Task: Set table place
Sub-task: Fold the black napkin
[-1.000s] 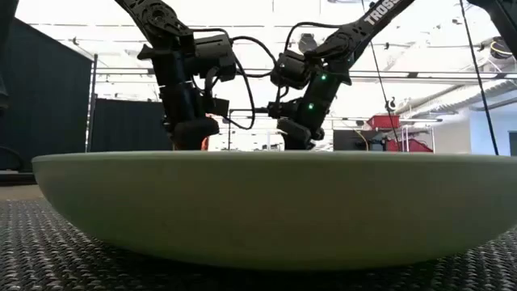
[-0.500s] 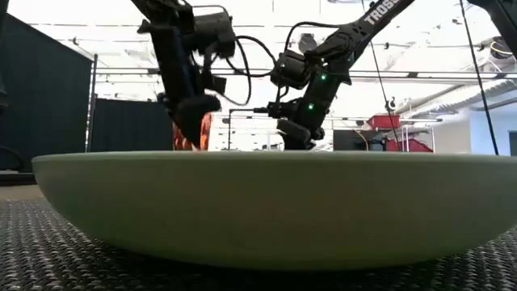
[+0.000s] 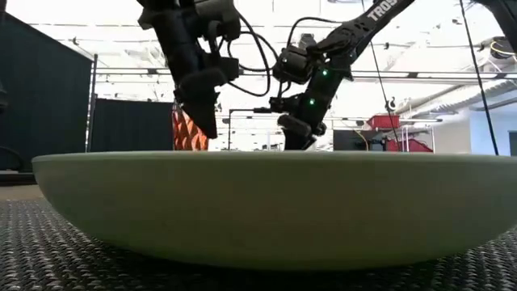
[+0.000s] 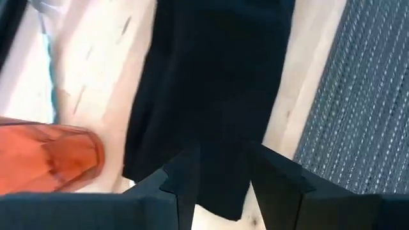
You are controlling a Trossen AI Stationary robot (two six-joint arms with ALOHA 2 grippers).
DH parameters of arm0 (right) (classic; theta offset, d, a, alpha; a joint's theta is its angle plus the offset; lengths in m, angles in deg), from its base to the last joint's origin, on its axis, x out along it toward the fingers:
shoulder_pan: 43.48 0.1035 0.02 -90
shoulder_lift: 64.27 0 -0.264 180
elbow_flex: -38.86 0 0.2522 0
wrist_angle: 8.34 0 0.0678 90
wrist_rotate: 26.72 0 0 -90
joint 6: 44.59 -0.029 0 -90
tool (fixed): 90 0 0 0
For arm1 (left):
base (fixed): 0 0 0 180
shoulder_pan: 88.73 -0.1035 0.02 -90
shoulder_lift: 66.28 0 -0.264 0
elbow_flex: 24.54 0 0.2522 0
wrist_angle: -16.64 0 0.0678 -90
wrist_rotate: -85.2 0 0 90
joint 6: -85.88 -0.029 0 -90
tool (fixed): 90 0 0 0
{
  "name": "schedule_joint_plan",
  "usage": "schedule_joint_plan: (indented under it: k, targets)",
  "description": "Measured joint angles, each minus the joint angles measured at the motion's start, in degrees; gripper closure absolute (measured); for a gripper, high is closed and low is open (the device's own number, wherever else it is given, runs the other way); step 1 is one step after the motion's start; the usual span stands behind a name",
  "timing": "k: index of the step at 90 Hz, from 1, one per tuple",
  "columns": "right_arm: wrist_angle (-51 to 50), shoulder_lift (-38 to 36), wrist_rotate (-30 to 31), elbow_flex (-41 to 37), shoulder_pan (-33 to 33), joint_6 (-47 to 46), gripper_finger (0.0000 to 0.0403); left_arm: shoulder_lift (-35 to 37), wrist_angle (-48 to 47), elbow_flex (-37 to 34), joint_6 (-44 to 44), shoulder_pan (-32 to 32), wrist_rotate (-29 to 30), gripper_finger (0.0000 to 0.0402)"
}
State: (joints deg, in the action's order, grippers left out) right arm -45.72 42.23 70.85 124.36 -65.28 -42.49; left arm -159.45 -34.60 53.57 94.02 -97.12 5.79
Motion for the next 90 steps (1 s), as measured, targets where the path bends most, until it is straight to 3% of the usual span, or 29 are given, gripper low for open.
schedule_joint_plan:
  k: [41, 48, 59, 74, 90]
  targets:
    - [-4.5, -5.0, -2.2, 0.0, 0.6, -3.5, 0.0255, -4.9, 7.0, -1.9, -1.1, -0.3, -2.4, 0.0284]
    - [-4.4, -5.9, -7.0, 0.0, 1.0, -5.2, 0.0261, -5.2, 6.3, -2.1, -1.2, -0.5, -2.7, 0.0284]
    - [-4.3, -5.1, -14.9, 0.0, 0.9, -6.6, 0.0290, -5.9, 7.1, -2.0, -1.5, -0.9, -2.7, 0.0284]
    - [-4.5, -3.4, -16.8, 0.0, 0.9, -5.3, 0.0383, -6.4, 8.3, -2.0, -1.6, -1.0, -2.7, 0.0284]
    - [-4.0, -0.1, -16.8, 0.0, 0.2, -4.6, 0.0401, -6.4, 9.3, -2.0, -1.6, -1.0, -2.7, 0.0284]
